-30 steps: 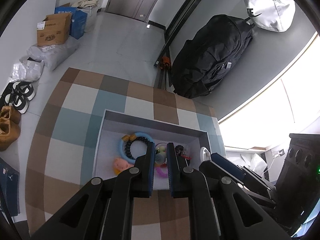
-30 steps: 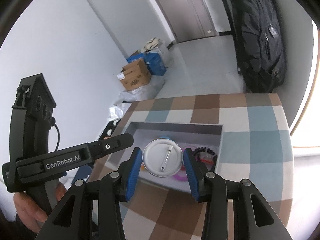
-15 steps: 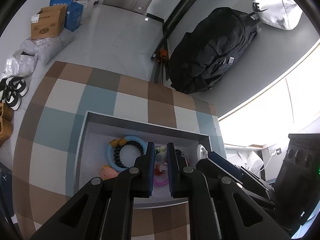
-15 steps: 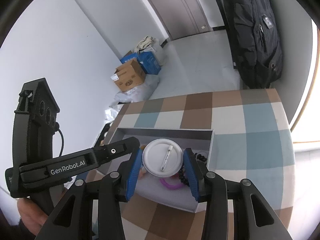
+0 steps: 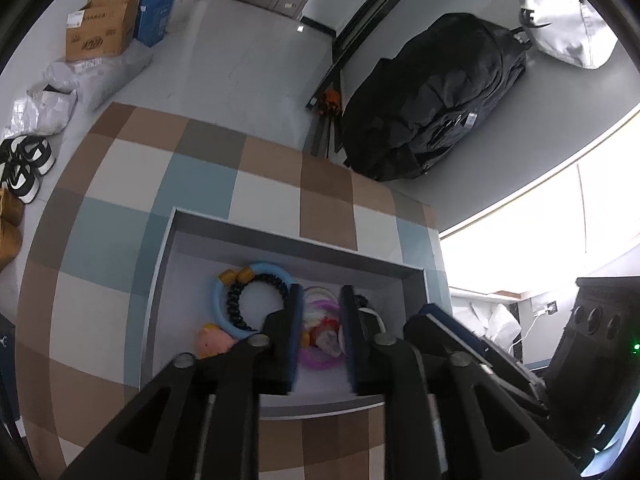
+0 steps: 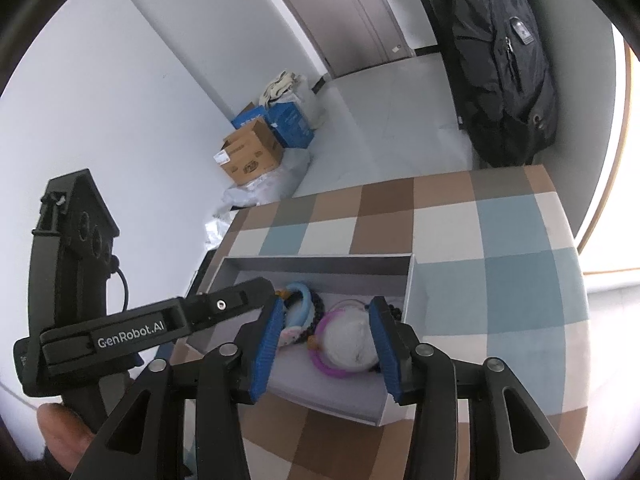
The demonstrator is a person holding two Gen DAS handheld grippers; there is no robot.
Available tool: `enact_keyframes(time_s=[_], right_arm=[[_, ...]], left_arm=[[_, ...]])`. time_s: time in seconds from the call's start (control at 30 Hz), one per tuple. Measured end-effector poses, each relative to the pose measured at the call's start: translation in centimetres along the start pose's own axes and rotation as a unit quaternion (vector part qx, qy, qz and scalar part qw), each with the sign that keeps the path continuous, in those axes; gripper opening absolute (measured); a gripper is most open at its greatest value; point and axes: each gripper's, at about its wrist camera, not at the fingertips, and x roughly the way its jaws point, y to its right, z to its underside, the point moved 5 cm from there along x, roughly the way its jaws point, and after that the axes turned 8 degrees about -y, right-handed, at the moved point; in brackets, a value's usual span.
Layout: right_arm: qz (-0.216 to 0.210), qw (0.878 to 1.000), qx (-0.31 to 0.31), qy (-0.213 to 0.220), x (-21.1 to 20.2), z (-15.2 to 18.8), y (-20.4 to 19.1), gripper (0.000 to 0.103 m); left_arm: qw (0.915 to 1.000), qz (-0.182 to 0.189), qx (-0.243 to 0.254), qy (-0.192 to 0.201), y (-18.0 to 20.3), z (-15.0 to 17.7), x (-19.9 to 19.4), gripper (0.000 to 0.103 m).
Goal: Organize jewelry
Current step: 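Lower the small toy and white lid into the box and open both tools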
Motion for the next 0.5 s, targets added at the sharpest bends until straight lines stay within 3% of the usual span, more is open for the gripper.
enact_keyframes(time_s=[0.07, 0.13, 0.23, 0.5], right_arm=[[-0.004, 1.0, 0.004, 0.002, -0.2, 0.0, 0.1, 0.057], [-0.003, 1.0, 0.006, 0.004, -0.4, -0.1, 0.2, 0.059], [0.006, 1.0, 0.007, 0.014, -0.8, -0.2, 0.5, 0.071], [0.01, 1.0, 0.005, 0.022, -1.3, -0.2, 0.6, 0.082]], left_arm=[[0.9997, -0.018, 0.011, 0.008, 0.3, 0.1, -0.2, 0.048], [0.9992, -0.024, 0.019, 0.024, 0.6, 0.2, -0.7, 0.061], [0.9992, -0.017, 0.013, 0.033, 0.5, 0.0, -1.3, 0.064], [0.9991, -0.024, 0.001, 0.035, -0.2, -0.3, -1.4, 0.065]])
